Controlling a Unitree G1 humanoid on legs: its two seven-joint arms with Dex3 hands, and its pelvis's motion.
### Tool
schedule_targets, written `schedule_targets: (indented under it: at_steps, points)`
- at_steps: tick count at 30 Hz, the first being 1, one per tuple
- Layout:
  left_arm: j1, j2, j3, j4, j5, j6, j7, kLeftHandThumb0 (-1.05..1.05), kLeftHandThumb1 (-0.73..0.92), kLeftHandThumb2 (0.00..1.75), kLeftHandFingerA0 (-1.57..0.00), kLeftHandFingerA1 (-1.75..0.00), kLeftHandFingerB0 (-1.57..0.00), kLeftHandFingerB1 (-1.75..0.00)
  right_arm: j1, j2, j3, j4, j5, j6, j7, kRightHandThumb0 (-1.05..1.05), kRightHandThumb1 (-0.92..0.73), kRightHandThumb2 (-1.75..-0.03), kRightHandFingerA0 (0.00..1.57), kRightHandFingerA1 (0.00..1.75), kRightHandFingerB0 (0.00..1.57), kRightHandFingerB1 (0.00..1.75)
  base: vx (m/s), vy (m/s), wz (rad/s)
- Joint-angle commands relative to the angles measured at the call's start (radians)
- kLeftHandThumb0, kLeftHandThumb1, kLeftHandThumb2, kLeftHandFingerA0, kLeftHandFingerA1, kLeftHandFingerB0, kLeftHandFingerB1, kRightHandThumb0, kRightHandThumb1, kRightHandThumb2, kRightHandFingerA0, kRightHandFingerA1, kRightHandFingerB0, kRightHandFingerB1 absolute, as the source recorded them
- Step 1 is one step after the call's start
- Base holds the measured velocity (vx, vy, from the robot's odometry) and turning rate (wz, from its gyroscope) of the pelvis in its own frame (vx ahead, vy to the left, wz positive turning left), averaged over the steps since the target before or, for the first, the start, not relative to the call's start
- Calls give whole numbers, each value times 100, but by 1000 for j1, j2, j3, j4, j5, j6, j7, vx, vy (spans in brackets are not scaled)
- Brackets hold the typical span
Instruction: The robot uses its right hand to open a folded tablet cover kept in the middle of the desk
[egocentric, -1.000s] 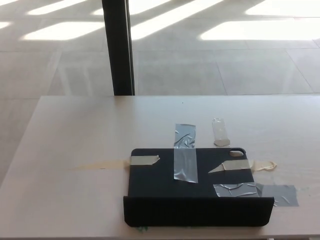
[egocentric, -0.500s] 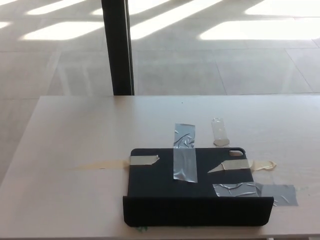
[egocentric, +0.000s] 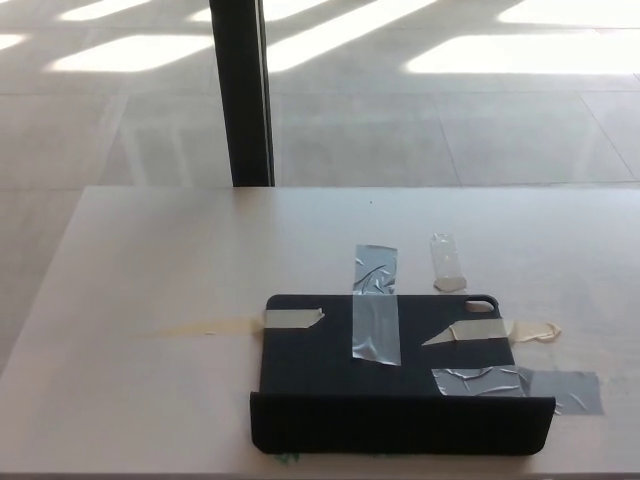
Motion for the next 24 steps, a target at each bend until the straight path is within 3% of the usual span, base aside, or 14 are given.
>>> schedule_targets:
  at_steps: [1,2,5,7,8,10,11,12,16,17,21,22,23,24]
  points:
    - [-7,51,20,23,-78,50,26,-28,41,63,-80,-90,-77,-85,-29,-131,328,-55,-352,-91,81,-60,-43,-84,65,67,52,58,0,0,0]
    - [-8,52,20,21,-79,52,28,-28,41,63,-80,-90,-77,-85,-32,-159,376,-67,-394,-79,97,-62,-56,-58,64,52,54,41,0,0,0]
    - [-9,51,22,15,-81,53,32,-29,41,64,-78,-89,-76,-84,-42,-213,452,-67,-451,-90,135,-66,-55,-57,51,47,45,36,0,0,0]
    - [-12,53,24,15,-85,54,28,-28,41,64,-78,-90,-77,-85,-60,-263,520,-79,-497,-57,183,-75,-51,-65,42,47,35,36,0,0,0]
    - [-16,53,23,16,-84,53,31,-27,41,64,-79,-90,-79,-86,-68,-270,541,-72,-508,-70,191,-74,-46,-89,44,58,23,42,0,0,0]
    - [-21,54,19,16,-81,52,28,-27,41,64,-77,-89,-78,-85,-90,-281,595,-42,-531,-116,208,-73,-45,-89,44,59,23,42,0,0,0]
    - [-24,54,18,17,-81,54,32,-27,42,64,-76,-88,-78,-85,-99,-294,625,-53,-548,-87,227,-79,-54,-62,38,43,34,34,0,0,0]
    - [-27,54,21,24,-83,50,33,-26,41,63,-76,-89,-77,-85,-107,-293,668,-30,-577,-127,230,-76,-47,-90,34,53,29,45,0,0,0]
    - [-30,53,13,25,-78,43,37,-27,39,64,-80,-90,-79,-86,-119,-311,753,-32,-601,-110,268,-82,-56,-97,31,52,30,46,0,0,0]
    - [-34,55,12,21,-80,49,40,-27,40,64,-80,-91,-78,-85,-126,-311,788,-20,-623,-121,271,-82,-62,-102,39,56,29,46,0,0,0]
    - [-37,59,10,21,-83,51,32,-26,42,63,-79,-90,-79,-86,-145,-303,881,25,-677,-105,266,-84,-64,-109,41,57,37,49,0,0,0]
    - [-39,60,7,24,-80,47,34,-26,42,63,-79,-89,-79,-86,-149,-301,903,39,-691,-111,262,-88,-84,-65,44,47,45,36,0,0,0]
    - [-40,59,4,22,-78,47,35,-27,41,63,-79,-89,-80,-86,-156,-304,929,48,-706,-98,271,-91,-87,-66,43,46,43,35,0,0,0]
    - [-41,60,2,22,-77,49,34,-27,40,64,-80,-89,-81,-86,-167,-309,956,49,-721,-71,297,-93,-74,-118,32,53,32,45,0,0,0]
